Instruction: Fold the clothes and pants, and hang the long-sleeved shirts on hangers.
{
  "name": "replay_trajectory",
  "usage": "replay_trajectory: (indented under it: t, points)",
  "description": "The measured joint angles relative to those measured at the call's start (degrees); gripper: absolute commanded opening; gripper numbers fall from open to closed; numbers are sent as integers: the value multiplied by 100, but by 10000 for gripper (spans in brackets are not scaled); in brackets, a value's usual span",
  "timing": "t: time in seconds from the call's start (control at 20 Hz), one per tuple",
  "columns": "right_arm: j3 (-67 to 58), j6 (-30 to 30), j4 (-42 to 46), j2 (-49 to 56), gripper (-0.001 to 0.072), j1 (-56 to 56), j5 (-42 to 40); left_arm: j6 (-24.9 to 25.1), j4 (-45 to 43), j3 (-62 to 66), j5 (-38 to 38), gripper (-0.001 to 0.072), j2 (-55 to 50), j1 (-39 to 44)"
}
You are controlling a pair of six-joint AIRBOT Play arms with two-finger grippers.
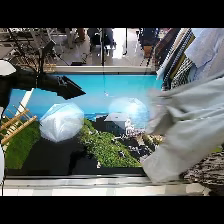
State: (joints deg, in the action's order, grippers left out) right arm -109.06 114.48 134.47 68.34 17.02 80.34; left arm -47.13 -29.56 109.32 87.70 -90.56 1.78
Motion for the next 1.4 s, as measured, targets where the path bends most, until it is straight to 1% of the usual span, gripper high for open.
replay_trajectory:
  t: [0.15,0.25,0.5,0.65,0.75,0.9,1.0,1.25,1.3,1.35,1.4]
  points:
    - [-820,529,98,149,24,1082,-1145,-37,35,0,546,637,2,-4]
    - [-1117,813,103,308,24,1753,-1928,-229,44,0,831,638,2,-4]
    - [-1381,1508,-15,977,24,3143,-3453,-1095,48,0,1399,636,4,-4]
    - [-1416,1886,-151,1311,25,3620,-4234,-1620,48,0,1628,636,4,-4]
    - [-1429,2011,-177,1478,25,3847,-4675,-1838,48,0,1700,636,4,-2]
    - [-1414,2225,-210,1661,25,4083,-5031,-2153,50,0,1751,636,4,39]
    - [-1349,2341,-236,1714,25,4166,-5121,-2284,48,0,1759,636,4,101]
    - [-1154,2612,-372,1720,30,4234,-4782,-2413,50,0,1781,636,4,293]
    - [-1137,2640,-415,1698,130,4227,-4725,-2417,50,0,1781,636,4,317]
    - [-1117,2656,-492,1646,357,4205,-4579,-2428,50,0,1784,636,4,332]
    - [-1091,2651,-577,1602,475,4175,-4452,-2430,50,0,1786,636,4,343]
